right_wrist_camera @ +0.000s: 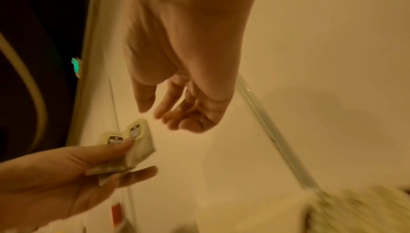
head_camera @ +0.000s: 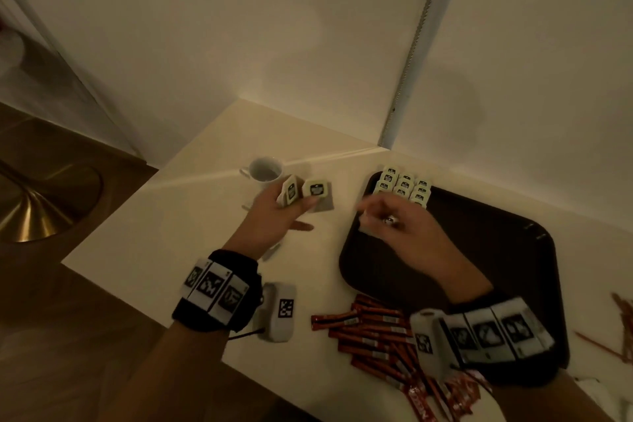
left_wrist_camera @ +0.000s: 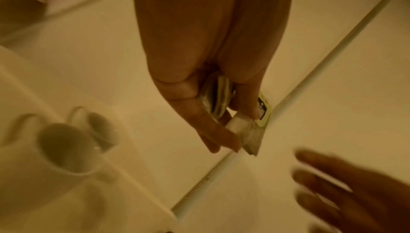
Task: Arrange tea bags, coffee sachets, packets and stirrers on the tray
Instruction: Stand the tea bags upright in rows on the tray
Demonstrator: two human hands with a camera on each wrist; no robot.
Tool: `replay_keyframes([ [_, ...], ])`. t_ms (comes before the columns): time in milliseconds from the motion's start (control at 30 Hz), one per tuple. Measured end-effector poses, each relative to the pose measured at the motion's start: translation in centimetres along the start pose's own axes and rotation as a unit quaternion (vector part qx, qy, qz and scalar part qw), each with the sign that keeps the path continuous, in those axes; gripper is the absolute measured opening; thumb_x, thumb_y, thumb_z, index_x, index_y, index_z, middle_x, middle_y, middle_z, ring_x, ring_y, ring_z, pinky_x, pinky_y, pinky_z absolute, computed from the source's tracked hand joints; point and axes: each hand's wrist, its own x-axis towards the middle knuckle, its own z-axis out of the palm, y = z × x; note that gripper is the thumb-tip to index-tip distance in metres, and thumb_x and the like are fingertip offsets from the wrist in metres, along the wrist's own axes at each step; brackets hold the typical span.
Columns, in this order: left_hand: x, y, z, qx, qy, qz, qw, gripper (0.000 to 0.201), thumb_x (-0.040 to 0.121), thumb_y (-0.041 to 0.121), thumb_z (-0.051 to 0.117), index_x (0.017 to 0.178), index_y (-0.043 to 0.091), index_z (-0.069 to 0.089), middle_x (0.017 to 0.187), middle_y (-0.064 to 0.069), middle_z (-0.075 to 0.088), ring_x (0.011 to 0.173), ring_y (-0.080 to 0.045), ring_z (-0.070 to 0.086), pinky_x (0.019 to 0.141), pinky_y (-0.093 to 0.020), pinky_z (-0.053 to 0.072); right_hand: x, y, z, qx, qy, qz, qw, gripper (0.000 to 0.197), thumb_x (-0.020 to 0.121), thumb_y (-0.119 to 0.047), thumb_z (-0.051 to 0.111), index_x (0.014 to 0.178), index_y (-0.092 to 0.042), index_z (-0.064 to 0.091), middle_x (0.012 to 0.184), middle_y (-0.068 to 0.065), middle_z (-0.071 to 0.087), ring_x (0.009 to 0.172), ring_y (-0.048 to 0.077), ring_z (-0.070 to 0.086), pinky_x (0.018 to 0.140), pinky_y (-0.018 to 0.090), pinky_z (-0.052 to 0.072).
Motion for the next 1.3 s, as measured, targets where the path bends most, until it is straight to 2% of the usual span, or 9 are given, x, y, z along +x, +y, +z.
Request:
replay_keyframes([
  [133,1.0,3.5,2.7,-0.046,-0.050,0.061,0.996,0.010,0.090,0.005,0.059,0.099,0.005,0.057,0.102,-0.021,0.063,0.092,-0.019,0.066,0.065,-0.027,0.058,4.5,-3.3,-1.8,-0.005,0.075,-0.087,0.993,0.021,0.087,-0.024,0.065,0.108,-0.022,0.063,0.100,-0.004,0.060,0.085,0.000,0.057,0.066,0.023,0.048],
  [267,1.7,5.2,4.2,-0.102,-0.048,0.089,0.990,0.011,0.088,0.003,0.061,0.094,0.011,0.056,0.101,-0.025,0.062,0.090,-0.023,0.067,0.066,-0.027,0.057,6.5,-5.3,-3.7,-0.070,0.087,-0.121,0.986,0.004,0.086,-0.021,0.066,0.087,-0.018,0.068,0.083,-0.011,0.063,0.077,-0.003,0.058,0.061,0.012,0.045],
  [433,1.9,5.3,5.8,-0.239,-0.082,0.039,0.967,0.036,0.077,0.015,0.066,0.111,0.009,0.058,0.105,-0.010,0.069,0.097,-0.020,0.068,0.073,-0.023,0.053,7.2,-6.9,-5.4,-0.107,0.101,-0.139,0.979,0.011,0.080,-0.026,0.073,0.079,-0.016,0.069,0.070,-0.008,0.065,0.065,0.007,0.059,0.060,0.013,0.045],
  [767,1.4,5.3,7.8,-0.423,-0.098,-0.061,0.899,0.025,0.078,0.028,0.060,0.099,0.013,0.060,0.095,-0.003,0.070,0.083,-0.017,0.070,0.056,-0.015,0.053,7.5,-7.9,-7.3,-0.342,0.065,-0.137,0.927,0.042,0.091,-0.051,0.049,0.057,-0.027,0.057,0.052,-0.006,0.056,0.049,0.006,0.051,0.053,0.026,0.038],
  [867,1.5,5.3,8.0,-0.411,-0.086,-0.047,0.906,0.013,0.080,0.022,0.060,0.091,0.015,0.062,0.087,-0.004,0.071,0.076,-0.017,0.070,0.056,-0.016,0.054,7.4,-8.1,-7.6,-0.287,0.050,-0.115,0.950,0.053,0.089,-0.060,0.042,0.080,-0.017,0.070,0.068,0.001,0.066,0.062,0.013,0.061,0.062,0.032,0.050],
  [933,1.6,5.4,8.3,-0.402,-0.075,-0.031,0.912,0.007,0.083,0.017,0.059,0.084,0.018,0.065,0.086,-0.004,0.072,0.077,-0.018,0.070,0.060,-0.018,0.055,7.2,-8.1,-7.9,-0.205,0.047,-0.094,0.973,0.036,0.087,-0.051,0.055,0.095,-0.019,0.071,0.078,-0.006,0.068,0.072,0.005,0.062,0.068,0.018,0.048],
  [1000,1.7,5.5,8.4,-0.389,-0.068,-0.013,0.919,0.012,0.089,0.012,0.055,0.087,0.018,0.065,0.086,-0.003,0.072,0.080,-0.016,0.069,0.063,-0.019,0.055,7.1,-7.9,-8.1,-0.195,0.034,-0.090,0.976,0.020,0.084,-0.036,0.066,0.092,-0.018,0.071,0.079,-0.010,0.067,0.072,0.002,0.061,0.064,0.005,0.043],
  [1133,1.7,5.7,8.7,-0.352,-0.056,0.030,0.934,0.012,0.089,0.003,0.054,0.089,0.013,0.061,0.081,0.002,0.071,0.079,-0.008,0.068,0.067,-0.018,0.054,6.8,-7.2,-7.9,-0.143,0.070,-0.078,0.984,0.017,0.076,-0.035,0.074,0.076,-0.020,0.067,0.075,-0.006,0.066,0.069,0.007,0.060,0.060,0.012,0.044],
  [1300,1.9,5.9,8.6,-0.359,-0.013,0.055,0.932,0.016,0.092,0.003,0.052,0.083,0.014,0.060,0.078,0.004,0.070,0.077,-0.008,0.068,0.068,-0.020,0.054,6.3,-6.7,-8.5,-0.066,0.076,-0.057,0.993,0.018,0.083,-0.033,0.068,0.098,-0.025,0.066,0.086,-0.010,0.065,0.073,0.004,0.063,0.057,0.015,0.051],
])
